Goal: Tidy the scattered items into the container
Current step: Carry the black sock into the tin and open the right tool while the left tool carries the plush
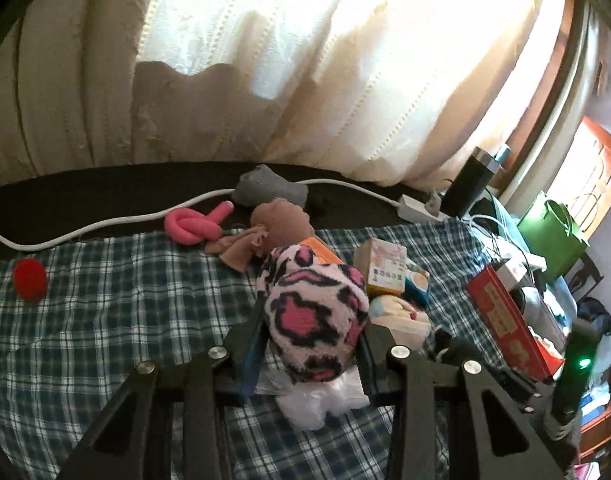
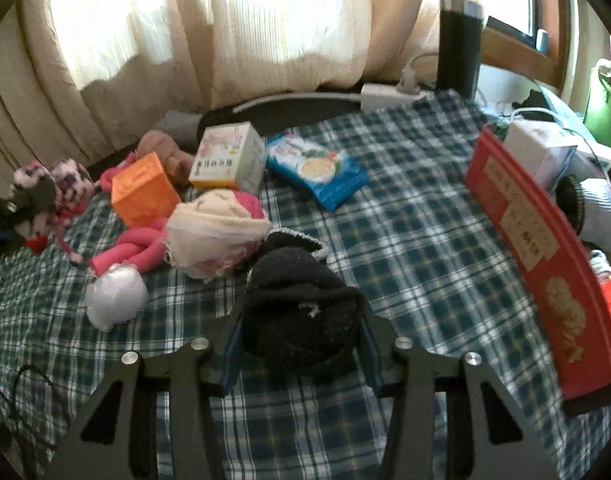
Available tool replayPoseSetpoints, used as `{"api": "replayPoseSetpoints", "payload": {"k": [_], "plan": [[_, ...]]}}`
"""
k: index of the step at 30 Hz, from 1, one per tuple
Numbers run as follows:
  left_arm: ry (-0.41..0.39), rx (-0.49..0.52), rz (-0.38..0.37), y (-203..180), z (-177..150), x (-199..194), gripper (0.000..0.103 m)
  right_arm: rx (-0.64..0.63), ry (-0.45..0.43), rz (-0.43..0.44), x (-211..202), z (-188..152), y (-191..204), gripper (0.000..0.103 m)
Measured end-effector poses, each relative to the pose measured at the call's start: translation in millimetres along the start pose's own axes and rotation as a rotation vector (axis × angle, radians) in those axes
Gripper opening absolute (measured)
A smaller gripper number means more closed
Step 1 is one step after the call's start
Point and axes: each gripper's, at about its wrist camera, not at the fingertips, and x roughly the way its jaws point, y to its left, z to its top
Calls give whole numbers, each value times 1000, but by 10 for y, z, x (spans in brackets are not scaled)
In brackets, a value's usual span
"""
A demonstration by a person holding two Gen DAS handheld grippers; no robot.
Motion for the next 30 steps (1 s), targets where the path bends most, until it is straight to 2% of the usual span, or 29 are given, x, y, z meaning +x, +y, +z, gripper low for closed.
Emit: {"api": "replayPoseSetpoints", "payload": {"k": [7, 12, 22, 26, 30], "plan": [[-30, 84, -9, -281, -49, -95, 41, 60, -131, -39, -521, -53, -345, 51], [-17, 133, -13, -528, -131, -91, 41, 120, -214, -139, -873, -7, -838, 51], [9, 202, -52, -1176, -178, -32, 41, 268, -256, -310, -1034, 84, -1855, 51], [25, 230, -87, -1527, -183, 57, 41, 291, -237, -341, -985, 63, -2127, 52], [48, 259, -122, -1899, -199, 183, 41, 305, -227, -318, -1045, -22, -2293, 58]]}}
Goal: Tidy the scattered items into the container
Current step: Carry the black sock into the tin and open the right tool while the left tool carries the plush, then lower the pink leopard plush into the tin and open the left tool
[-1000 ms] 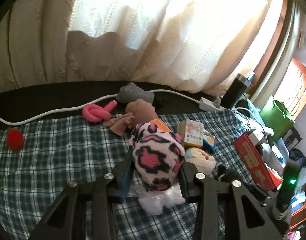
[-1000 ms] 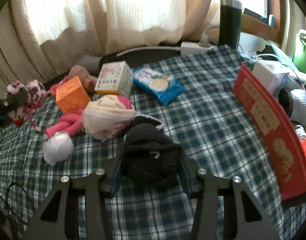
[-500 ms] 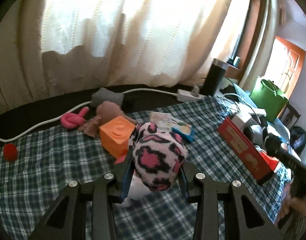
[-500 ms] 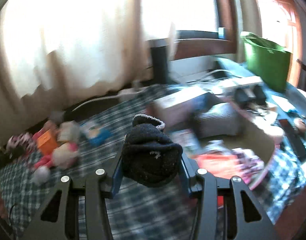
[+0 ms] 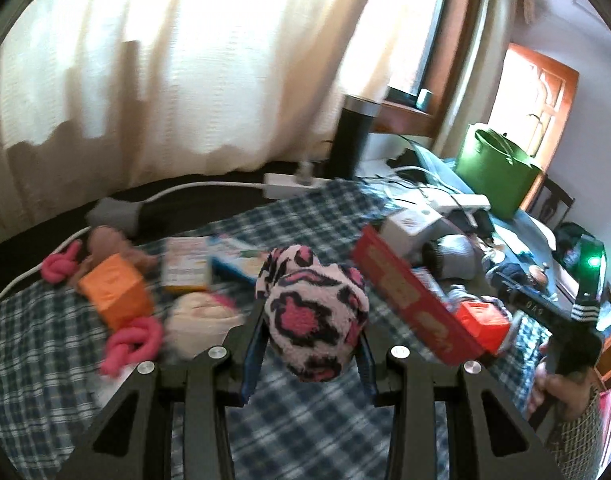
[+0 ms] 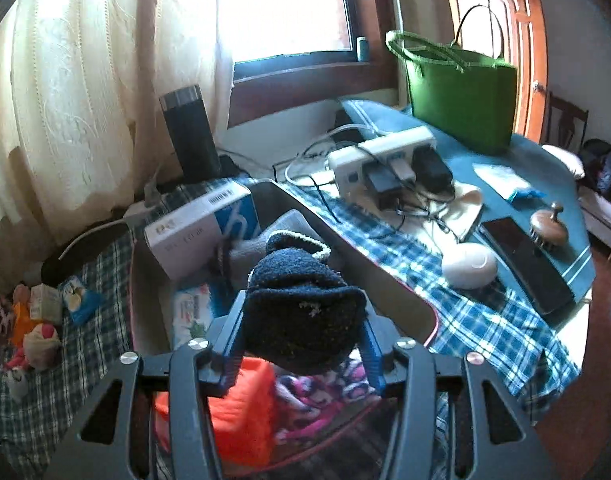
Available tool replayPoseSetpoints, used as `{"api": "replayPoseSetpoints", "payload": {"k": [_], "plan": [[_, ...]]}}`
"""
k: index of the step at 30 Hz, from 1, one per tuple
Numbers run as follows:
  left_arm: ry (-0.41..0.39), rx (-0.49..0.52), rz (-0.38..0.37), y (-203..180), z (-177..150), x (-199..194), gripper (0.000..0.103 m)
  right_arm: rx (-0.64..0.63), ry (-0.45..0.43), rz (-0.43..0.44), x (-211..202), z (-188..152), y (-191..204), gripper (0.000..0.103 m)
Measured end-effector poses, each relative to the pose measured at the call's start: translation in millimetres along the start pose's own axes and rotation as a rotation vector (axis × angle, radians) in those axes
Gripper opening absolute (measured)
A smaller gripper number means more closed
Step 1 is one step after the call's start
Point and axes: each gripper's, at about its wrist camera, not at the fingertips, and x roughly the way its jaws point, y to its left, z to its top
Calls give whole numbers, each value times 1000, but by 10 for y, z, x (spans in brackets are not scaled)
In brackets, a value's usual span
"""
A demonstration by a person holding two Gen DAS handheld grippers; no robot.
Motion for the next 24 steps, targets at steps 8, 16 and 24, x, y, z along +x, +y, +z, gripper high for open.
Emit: {"api": "replayPoseSetpoints", "payload": {"k": [8, 16, 24], "plan": [[38, 73, -92, -757, 153, 401, 41, 45, -74, 21, -251, -30, -272, 68], [77, 103, -114, -1201, 251, 788, 41, 67, -105, 45, -388, -81, -444, 69], [78, 121, -98, -1388, 403, 1044, 41, 76, -94, 66, -338, -108, -526, 69]]}}
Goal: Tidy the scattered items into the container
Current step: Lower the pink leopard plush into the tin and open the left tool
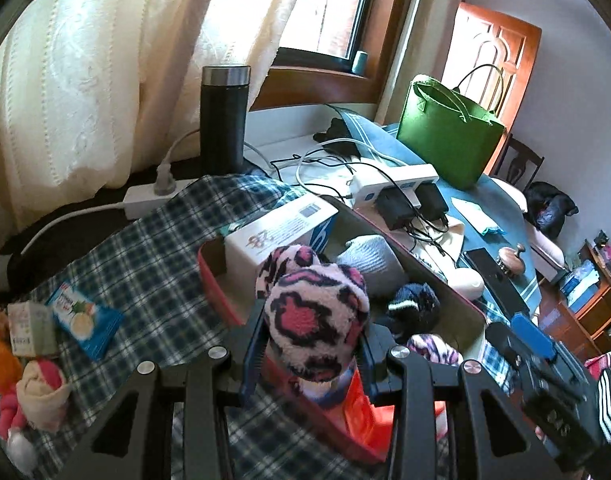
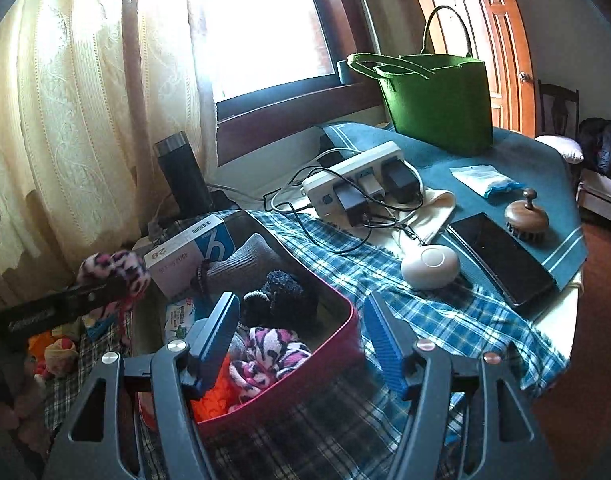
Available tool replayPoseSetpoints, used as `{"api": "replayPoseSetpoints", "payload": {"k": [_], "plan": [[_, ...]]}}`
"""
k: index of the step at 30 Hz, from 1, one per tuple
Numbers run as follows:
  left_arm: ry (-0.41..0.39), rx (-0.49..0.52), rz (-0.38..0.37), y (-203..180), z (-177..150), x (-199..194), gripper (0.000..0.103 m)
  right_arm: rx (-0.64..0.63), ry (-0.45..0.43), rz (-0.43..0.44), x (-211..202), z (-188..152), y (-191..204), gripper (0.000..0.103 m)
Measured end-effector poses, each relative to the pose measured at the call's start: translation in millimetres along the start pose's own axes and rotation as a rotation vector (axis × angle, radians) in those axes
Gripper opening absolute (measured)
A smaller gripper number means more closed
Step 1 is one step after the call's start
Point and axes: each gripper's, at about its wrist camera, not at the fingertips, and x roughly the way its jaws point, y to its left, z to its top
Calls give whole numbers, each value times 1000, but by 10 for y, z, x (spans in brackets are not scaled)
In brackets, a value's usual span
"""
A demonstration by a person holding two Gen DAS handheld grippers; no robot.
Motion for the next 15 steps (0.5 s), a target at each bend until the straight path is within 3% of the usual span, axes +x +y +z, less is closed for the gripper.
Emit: {"api": "replayPoseSetpoints", "payload": {"k": [7, 10, 15], "plan": [[20, -31, 11, 74, 77, 258, 46, -10, 17, 8, 56, -42, 19, 69], [32, -58, 28, 172, 51, 304, 55, -12, 24, 12, 77, -64, 39, 69], [23, -109, 19, 348, 16, 249, 55, -14, 24, 24, 79, -78, 103, 69]]}}
